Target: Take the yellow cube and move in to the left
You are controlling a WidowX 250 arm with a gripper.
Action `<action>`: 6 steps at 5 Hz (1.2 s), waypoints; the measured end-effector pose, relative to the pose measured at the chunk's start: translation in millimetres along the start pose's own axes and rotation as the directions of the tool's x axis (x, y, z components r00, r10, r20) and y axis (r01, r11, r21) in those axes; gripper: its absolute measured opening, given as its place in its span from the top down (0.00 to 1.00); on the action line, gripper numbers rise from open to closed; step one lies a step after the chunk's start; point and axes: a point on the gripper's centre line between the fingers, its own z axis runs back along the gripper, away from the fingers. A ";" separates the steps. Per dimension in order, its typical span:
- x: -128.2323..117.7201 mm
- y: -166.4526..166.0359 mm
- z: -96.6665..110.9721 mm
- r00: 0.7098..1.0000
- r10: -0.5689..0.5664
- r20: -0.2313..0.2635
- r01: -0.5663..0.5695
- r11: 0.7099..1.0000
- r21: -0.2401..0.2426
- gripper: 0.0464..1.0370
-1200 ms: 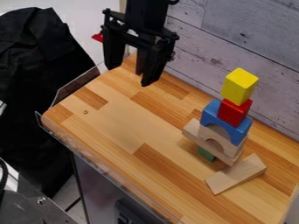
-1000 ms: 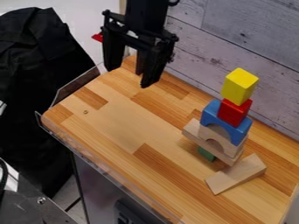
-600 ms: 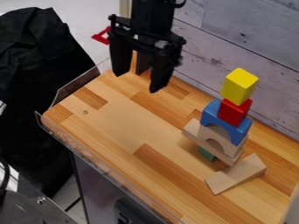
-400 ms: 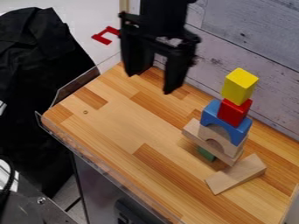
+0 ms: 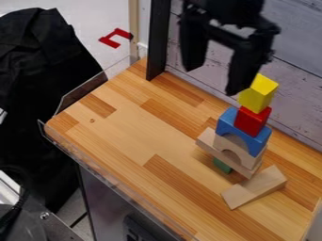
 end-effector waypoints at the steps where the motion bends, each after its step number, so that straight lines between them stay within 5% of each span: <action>1: 17.3 -11.3 -3.9 0.998 -0.062 -0.009 0.063 0.998 0.019 0.04; 6: 43.5 3.7 -19.6 1.000 -0.017 -0.011 0.017 1.000 0.005 0.04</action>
